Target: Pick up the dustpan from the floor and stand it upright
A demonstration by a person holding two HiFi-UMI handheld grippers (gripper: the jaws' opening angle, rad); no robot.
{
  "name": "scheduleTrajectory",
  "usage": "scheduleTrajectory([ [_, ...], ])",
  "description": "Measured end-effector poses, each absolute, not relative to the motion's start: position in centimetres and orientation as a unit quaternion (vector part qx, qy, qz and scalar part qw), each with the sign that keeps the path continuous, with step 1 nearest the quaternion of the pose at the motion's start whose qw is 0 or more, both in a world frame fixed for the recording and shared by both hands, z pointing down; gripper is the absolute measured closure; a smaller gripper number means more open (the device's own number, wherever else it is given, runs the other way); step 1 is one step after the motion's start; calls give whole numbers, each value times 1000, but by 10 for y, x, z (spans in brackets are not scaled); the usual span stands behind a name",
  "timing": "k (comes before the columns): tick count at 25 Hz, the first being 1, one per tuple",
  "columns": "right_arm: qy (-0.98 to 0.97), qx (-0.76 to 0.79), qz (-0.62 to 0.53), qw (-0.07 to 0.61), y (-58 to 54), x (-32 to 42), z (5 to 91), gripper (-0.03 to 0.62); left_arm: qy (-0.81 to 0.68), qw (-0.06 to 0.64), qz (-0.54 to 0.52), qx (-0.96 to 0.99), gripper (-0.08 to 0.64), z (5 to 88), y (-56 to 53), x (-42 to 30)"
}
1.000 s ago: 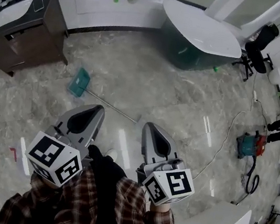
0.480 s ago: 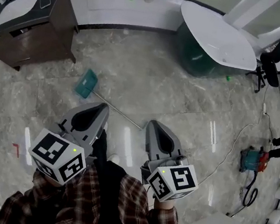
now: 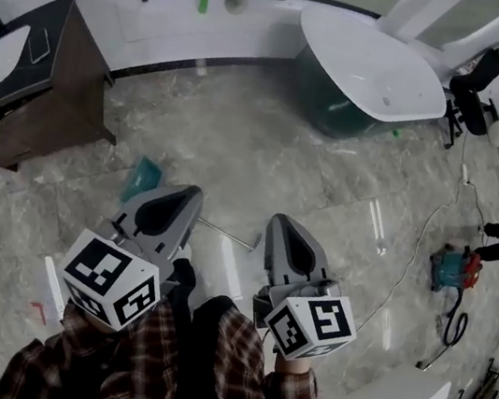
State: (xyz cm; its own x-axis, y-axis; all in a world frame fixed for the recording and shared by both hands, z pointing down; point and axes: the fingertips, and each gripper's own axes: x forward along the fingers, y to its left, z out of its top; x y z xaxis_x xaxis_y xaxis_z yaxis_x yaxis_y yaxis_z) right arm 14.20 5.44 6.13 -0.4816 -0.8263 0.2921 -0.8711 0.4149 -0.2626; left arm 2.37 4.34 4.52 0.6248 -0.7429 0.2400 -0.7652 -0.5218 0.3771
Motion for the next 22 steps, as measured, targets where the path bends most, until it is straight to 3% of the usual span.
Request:
scheduleTrajectory([
  [12, -778, 545, 308, 53, 0, 154, 130, 574, -392, 288, 73, 870, 548, 105, -3, 27],
  [18, -760, 525, 379, 55, -16, 157, 187, 448, -400, 320, 90, 854, 548, 139, -5, 28],
  [22, -741, 530, 408, 66, -19, 171, 225, 431, -398, 336, 103, 847, 548, 166, -3, 36],
])
